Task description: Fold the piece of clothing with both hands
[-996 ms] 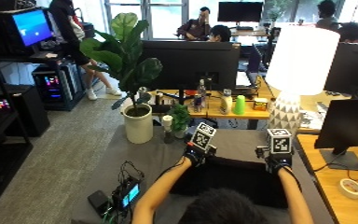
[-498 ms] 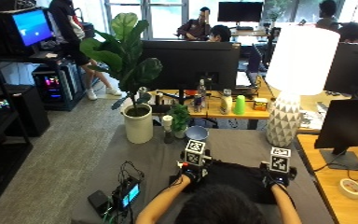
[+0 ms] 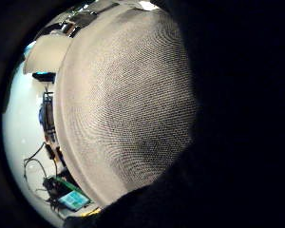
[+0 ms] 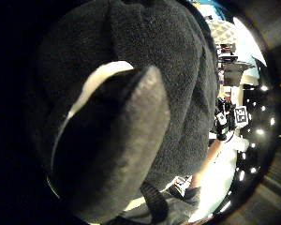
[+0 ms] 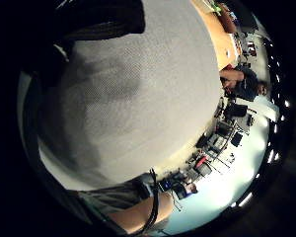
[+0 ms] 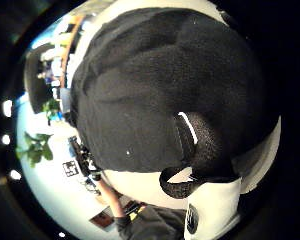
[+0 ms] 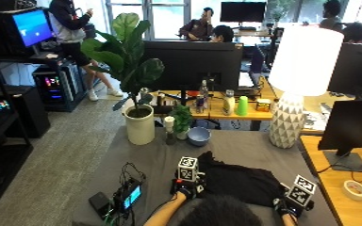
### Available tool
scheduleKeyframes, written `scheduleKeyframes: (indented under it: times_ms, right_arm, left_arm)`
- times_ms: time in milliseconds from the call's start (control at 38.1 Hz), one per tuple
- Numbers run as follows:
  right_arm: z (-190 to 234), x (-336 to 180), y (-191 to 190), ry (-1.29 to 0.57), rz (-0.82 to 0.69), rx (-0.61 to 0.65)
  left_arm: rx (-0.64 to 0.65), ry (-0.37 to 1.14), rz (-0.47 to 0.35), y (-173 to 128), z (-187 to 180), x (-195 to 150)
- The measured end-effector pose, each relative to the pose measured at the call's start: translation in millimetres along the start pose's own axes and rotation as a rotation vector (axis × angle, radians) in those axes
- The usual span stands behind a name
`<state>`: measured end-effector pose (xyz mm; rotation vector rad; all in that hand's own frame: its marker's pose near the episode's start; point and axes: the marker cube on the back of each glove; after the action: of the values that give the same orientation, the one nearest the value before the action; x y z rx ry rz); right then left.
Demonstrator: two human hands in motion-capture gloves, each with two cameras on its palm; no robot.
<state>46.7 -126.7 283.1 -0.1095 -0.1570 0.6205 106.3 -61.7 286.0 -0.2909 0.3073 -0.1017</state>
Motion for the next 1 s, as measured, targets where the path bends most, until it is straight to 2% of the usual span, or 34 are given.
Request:
scheduleKeyframes:
  times_ms: [105,262,393,577,682,760,813,891,996]
  right_arm:
    - [20,3,-12,-0.071,-0.025,0.1]
    - [27,-1,-4,-0.091,-0.012,0.208]
    - [14,-21,-14,-0.065,-0.034,0.105]
    - [-17,-46,-18,0.068,-0.015,-0.037]
    - [-39,-58,-28,0.065,-0.022,-0.154]
    - [-60,-71,-28,0.04,-0.028,-0.18]
    - [-80,-84,-23,0.027,-0.045,-0.149]
    - [-110,-114,-5,0.016,-0.091,-0.11]
    - [-142,-170,41,0.015,-0.173,-0.201]
  left_arm:
    - [0.068,-0.001,0.024,-6,-2,1]
    - [0.056,0.012,0.038,-4,-1,3]
    - [0.023,-0.036,-0.017,-4,-7,-2]
    - [-0.204,-0.045,-0.048,11,-32,-3]
    - [-0.19,-0.045,-0.036,13,-64,-12]
    - [-0.212,-0.049,-0.057,20,-88,-24]
    - [-0.228,-0.037,-0.065,26,-102,-31]
    - [-0.178,0.002,-0.061,23,-120,-42]
    - [-0.124,0.087,-0.037,-5,-123,-64]
